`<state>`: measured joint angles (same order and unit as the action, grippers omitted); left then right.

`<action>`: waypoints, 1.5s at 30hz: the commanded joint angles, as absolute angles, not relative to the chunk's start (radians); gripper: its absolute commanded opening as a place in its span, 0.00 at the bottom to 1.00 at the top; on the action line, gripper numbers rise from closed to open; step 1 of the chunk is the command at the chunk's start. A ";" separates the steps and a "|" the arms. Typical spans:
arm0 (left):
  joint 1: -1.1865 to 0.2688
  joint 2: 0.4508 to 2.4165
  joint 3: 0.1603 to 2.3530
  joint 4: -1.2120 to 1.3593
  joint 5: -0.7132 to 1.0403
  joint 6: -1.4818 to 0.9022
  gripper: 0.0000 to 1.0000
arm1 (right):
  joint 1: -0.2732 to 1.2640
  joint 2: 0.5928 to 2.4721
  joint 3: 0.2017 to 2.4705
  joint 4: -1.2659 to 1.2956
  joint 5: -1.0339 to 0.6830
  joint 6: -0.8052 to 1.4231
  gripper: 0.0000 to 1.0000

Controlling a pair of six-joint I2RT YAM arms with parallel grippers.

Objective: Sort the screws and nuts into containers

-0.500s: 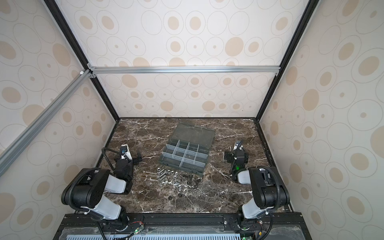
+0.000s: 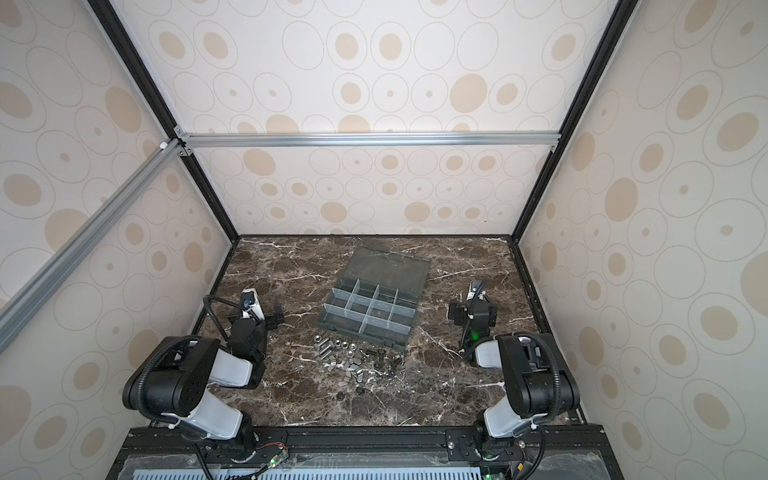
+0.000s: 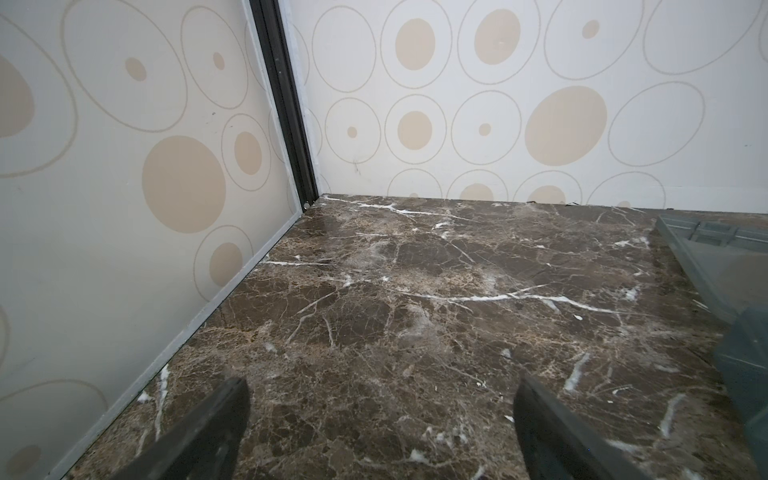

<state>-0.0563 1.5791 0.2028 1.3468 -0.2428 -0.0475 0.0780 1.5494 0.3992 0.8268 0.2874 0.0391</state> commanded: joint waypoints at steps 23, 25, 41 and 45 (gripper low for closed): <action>-0.045 1.585 0.225 1.362 -0.225 -0.038 0.99 | 0.074 1.541 0.409 0.827 0.279 0.032 1.00; -0.045 1.583 0.223 1.364 -0.224 -0.037 0.99 | 0.074 1.536 0.402 0.832 0.275 0.028 1.00; -0.122 1.009 0.589 0.060 0.128 -0.198 0.99 | 0.402 0.960 0.702 -0.325 0.234 0.138 1.00; -0.254 0.948 0.546 -0.037 0.113 -0.269 0.93 | 0.571 0.896 0.676 -0.420 0.244 0.286 1.00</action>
<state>-0.1932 0.9810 0.5709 0.1600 0.0586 -0.1925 0.4900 0.9165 0.7010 -0.1932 0.2340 0.1555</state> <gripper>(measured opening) 0.936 0.996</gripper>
